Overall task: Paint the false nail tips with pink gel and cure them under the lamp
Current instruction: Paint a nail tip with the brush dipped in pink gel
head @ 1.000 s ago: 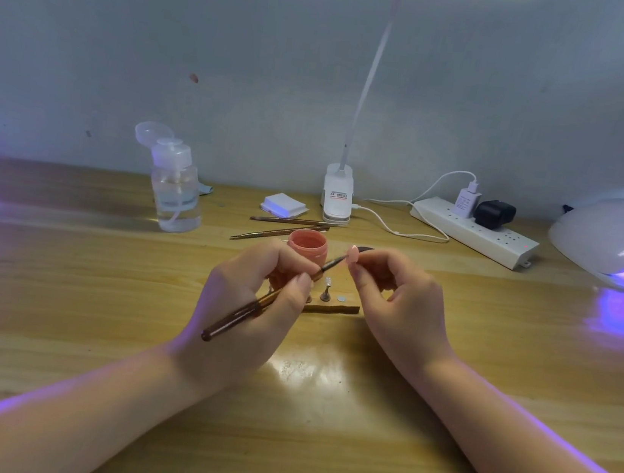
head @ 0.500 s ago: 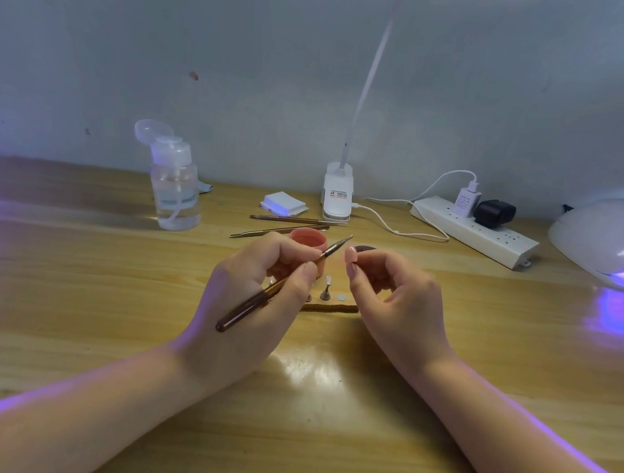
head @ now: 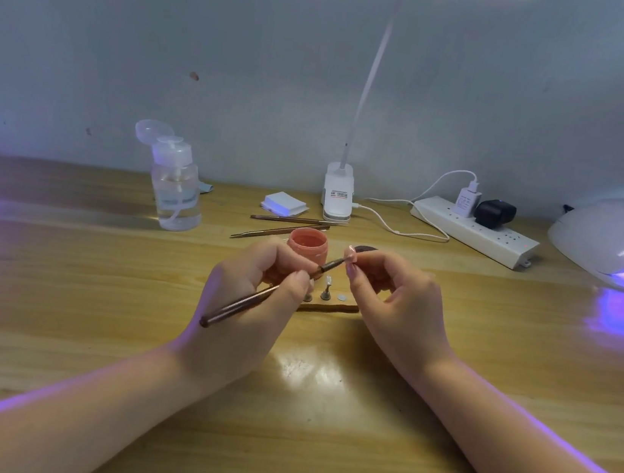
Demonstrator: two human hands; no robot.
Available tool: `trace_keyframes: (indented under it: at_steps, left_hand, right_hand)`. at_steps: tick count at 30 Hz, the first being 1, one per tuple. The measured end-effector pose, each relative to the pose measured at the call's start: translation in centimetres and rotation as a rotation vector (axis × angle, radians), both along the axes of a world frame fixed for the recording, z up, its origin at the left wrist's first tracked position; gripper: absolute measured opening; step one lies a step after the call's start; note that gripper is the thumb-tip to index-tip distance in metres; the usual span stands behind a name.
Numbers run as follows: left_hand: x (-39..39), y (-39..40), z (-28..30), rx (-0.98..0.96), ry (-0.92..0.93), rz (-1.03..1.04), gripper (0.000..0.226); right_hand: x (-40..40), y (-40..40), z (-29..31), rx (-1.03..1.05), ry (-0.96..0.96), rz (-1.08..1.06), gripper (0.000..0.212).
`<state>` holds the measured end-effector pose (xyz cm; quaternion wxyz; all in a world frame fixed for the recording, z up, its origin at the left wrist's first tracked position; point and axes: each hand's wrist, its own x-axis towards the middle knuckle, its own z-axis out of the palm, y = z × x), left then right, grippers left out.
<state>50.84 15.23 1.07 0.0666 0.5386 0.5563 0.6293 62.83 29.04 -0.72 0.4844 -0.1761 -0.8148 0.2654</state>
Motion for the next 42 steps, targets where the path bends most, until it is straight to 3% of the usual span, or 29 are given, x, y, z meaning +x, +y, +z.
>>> trace_keyframes:
  at_steps: [10,14,22,25,32,42]
  left_hand:
    - [0.2,0.2,-0.1,-0.009,-0.044,-0.006,0.009]
    - [0.1,-0.2,0.0,0.051,-0.042,0.007,0.019]
    - [0.2,-0.5,0.2,0.008,-0.015,-0.020,0.014]
    - [-0.4,-0.2,1.7,0.005,-0.030,0.056,0.008]
    - [-5.1,2.9,6.3,-0.335,-0.084,0.299,0.016]
    - [-5.1,8.5,9.2,-0.817,0.037,0.277,0.007]
  right_hand:
    - [-0.1,0.1,0.0,-0.020,0.026,-0.001,0.012]
    - [-0.1,0.1,0.0,-0.043,0.025,0.005,0.013]
    - [-0.1,0.1,0.0,-0.039,0.026,-0.035,0.011]
    - [-0.2,0.1,0.0,-0.032,0.010,-0.065,0.010]
    - [-0.3,0.3,-0.2,-0.043,-0.028,-0.087,0.008]
    - [-0.5,0.5,-0.5,-0.023,-0.045,-0.089,0.009]
